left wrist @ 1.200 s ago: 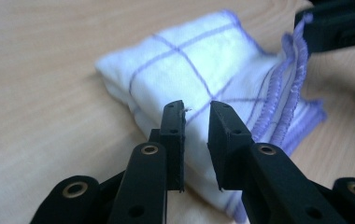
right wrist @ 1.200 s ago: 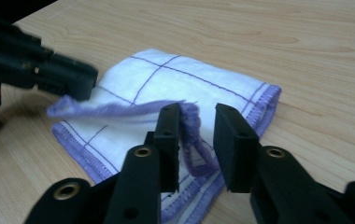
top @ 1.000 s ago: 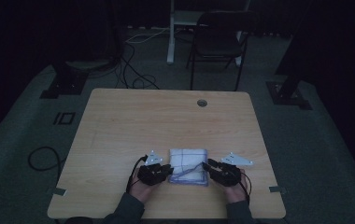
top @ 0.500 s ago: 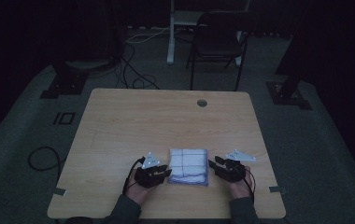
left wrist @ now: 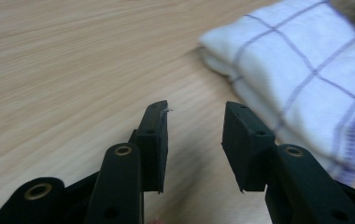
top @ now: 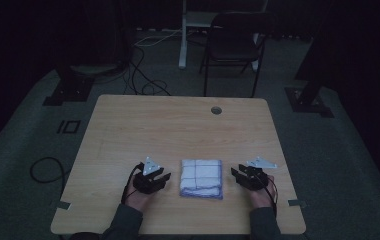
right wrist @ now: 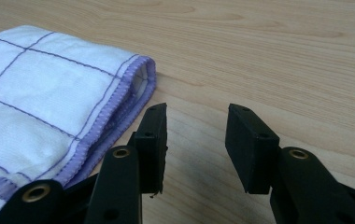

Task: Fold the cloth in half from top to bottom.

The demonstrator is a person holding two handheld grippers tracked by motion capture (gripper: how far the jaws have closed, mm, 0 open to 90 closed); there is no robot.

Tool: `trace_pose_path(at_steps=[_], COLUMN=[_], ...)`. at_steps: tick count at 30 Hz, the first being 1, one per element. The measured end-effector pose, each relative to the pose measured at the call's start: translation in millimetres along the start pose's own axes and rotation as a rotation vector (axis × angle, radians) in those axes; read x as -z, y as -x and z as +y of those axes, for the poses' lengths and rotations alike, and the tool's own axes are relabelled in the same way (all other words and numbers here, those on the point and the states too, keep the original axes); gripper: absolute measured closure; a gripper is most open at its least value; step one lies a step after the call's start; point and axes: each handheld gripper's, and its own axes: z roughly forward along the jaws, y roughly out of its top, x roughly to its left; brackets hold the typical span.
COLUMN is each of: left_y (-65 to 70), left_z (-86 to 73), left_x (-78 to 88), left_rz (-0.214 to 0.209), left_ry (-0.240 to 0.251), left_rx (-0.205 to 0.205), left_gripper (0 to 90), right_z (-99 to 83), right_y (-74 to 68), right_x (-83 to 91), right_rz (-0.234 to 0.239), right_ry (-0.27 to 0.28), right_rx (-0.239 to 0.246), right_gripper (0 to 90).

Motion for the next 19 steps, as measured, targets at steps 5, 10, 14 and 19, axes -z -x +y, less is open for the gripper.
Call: trace_pose_path(at_steps=[5, 10, 14, 19], left_y=[-11.8, -27.7, -38.7, -47.2], left_z=[0.2, 0.4, -0.6, -1.2], left_x=[1.1, 5.5, 7.9, 9.7], left_rz=[0.028, 0.07, 0.087, 0.091], left_ry=[-0.004, -0.001, 0.005, 0.014], left_rx=[0.028, 0.062, 0.103, 0.144], left_gripper=[60.3, 59.3, 59.1, 59.1], right_z=[-0.4, -0.9, -0.8, -0.8], right_y=[0.3, 2.3, 3.6, 4.0], right_x=[-0.6, -1.4, -1.7, -2.4], right_rz=[-0.002, -0.005, -0.005, -0.003], right_ry=[-0.005, -0.009, -0.013, -0.016], right_rx=[0.001, -0.008, -0.012, -0.011], right_gripper=[58.9, 58.5, 58.6, 58.7])
